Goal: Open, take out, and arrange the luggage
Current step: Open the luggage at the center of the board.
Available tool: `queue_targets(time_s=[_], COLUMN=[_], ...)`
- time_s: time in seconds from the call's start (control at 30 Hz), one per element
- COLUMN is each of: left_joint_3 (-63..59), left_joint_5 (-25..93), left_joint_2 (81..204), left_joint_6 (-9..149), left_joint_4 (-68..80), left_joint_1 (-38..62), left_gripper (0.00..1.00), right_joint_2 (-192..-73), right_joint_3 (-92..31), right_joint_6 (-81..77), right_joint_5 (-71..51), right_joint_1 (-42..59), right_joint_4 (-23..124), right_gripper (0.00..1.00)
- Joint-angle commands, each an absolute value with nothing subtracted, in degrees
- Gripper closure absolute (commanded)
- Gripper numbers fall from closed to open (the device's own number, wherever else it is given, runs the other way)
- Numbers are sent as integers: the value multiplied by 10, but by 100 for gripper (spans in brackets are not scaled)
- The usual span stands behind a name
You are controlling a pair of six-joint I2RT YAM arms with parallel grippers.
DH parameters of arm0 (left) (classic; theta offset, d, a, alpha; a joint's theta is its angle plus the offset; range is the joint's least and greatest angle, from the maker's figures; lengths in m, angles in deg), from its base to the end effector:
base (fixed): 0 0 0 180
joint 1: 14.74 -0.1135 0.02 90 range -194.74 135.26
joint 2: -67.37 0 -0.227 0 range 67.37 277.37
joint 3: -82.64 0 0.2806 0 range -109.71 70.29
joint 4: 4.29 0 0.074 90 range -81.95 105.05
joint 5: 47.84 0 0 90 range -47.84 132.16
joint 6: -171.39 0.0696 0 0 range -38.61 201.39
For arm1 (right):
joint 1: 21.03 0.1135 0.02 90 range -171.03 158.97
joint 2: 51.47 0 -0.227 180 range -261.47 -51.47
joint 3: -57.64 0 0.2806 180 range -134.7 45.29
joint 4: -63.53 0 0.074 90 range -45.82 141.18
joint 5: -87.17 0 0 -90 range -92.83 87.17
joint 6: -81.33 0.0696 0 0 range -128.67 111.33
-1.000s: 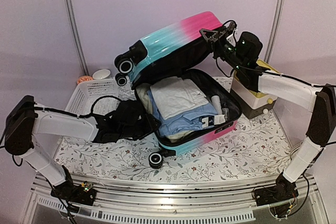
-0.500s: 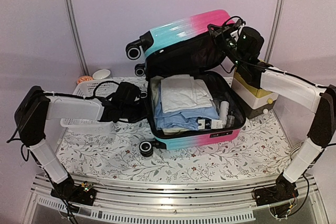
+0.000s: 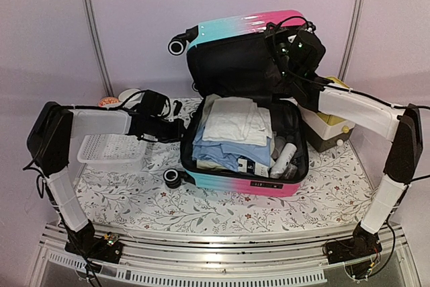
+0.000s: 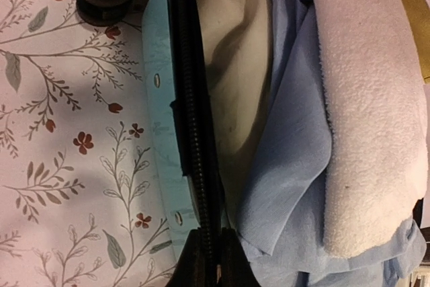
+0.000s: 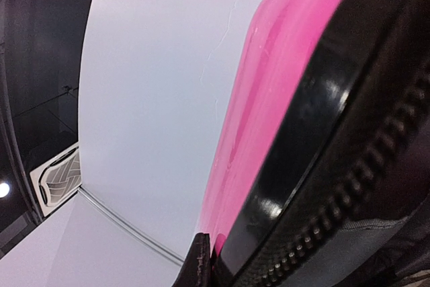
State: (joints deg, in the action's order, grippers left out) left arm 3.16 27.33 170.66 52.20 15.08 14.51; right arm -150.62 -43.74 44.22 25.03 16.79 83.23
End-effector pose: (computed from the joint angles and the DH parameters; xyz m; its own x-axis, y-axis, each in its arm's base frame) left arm 0.3681 -0.2266 0.1245 -0.8310 -0.0750 -0.5512 0.2633 0.8198 -0.5085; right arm 0.3851 0.2577 0.3991 0.0188 0.9071 -0.4205 -0.3557 0.3991 0.8451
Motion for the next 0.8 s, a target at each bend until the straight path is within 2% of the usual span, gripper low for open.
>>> queue_targets(time_s=[0.0,0.17,0.27,0.53,0.77], left_joint_3=[-15,-13,2,76,105], left_joint_5=[219,249,284,329,417], left_joint_2=[1725,1723,1719,1692,1654], left_joint_6=[609,576,531,394,341], left_joint_4=[168,153,135,41,44], left_joint_1=[86,80,80,95,148], left_gripper=[100,100,100,100,100], right_joint_2=[-1540,-1585,-1600,-1646,-1647], right_joint_3=[-479,-517,-523,-577,-585], right_joint_6=[328,245,261,299,326], right_joint_5=[381,410,371,288,183], right_joint_1=[158,152,135,110,98], right_joint_4=[898,962,971,943,927], right_gripper=[94,89,88,97,99])
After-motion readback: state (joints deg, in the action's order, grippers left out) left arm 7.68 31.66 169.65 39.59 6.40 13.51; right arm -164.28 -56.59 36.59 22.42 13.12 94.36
